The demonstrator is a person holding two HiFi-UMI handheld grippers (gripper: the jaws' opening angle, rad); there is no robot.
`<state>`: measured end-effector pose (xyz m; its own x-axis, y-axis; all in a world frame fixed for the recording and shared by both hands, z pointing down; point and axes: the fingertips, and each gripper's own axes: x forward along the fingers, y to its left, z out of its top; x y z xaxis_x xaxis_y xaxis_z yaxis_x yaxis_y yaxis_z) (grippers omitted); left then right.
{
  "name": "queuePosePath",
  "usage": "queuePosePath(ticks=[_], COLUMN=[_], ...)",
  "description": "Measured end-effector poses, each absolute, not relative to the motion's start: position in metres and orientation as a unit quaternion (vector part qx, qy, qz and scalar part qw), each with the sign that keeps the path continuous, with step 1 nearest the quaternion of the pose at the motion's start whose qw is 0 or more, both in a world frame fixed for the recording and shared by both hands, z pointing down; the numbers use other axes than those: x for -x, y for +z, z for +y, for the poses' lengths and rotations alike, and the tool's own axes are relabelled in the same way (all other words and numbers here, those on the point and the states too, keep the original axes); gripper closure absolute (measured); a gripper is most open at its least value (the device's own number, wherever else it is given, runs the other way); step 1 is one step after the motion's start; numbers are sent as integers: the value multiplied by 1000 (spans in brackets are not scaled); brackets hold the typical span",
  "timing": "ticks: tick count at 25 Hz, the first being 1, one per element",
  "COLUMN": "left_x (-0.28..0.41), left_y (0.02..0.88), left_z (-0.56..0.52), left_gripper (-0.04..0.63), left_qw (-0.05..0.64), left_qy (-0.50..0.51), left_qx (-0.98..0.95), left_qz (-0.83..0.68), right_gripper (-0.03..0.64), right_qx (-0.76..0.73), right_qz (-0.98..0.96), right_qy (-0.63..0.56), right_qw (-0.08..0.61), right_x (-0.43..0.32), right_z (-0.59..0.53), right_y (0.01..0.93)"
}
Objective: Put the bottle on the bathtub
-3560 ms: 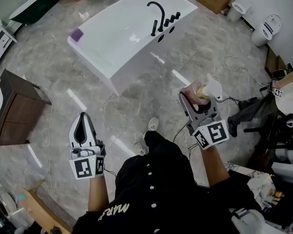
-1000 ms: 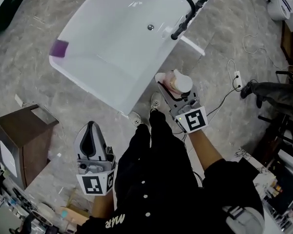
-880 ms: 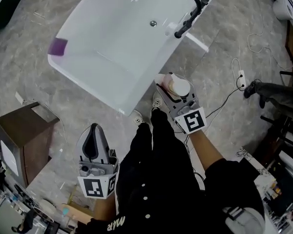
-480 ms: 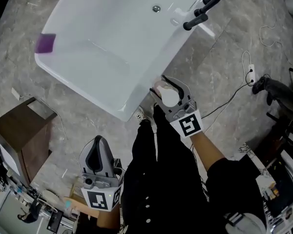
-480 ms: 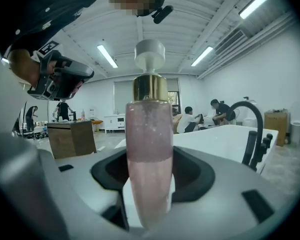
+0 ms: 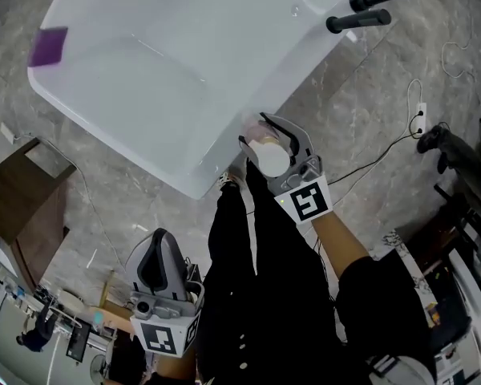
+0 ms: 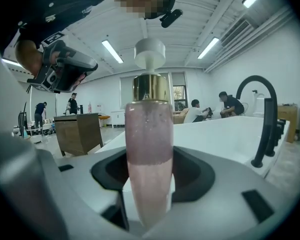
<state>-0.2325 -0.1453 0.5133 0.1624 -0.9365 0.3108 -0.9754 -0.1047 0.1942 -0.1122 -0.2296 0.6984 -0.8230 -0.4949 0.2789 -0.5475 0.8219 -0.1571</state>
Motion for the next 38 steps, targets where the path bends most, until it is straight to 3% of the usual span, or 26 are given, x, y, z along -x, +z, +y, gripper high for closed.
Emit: queuePosePath(ticks=[16, 21, 27, 31, 35, 37, 38], left_x=[247, 250, 254, 257, 258, 256, 256], left_y=[533, 525, 490, 445, 407, 391, 384], left_z=[-137, -138, -153, -164, -173, -174, -174], left_gripper=[586, 586, 586, 586, 586, 586, 586], left_qw=[206, 208, 185, 151, 131, 119, 114], left_qy=[49, 38, 12, -12, -32, -32, -32], left_qx=[-728, -729, -732, -740, -744, -751, -755], left_qz=[-652, -651, -655, -656, -655, -649, -646], right_gripper=[380, 276, 262, 258, 255, 267, 317], right_qx=[-245, -236, -223, -210, -175, -199, -216], right_qz=[-956, -955, -960, -966, -971, -971, -970], right_qy=[104, 140, 123, 110, 69, 70, 75], right_qw=[123, 110, 114, 101, 150, 114, 87], right_x=[123, 126, 119, 108, 98, 98, 98], right_z=[-220, -222, -221, -214, -198, -199, -202], right_y=[705, 699, 659, 608, 574, 536, 515])
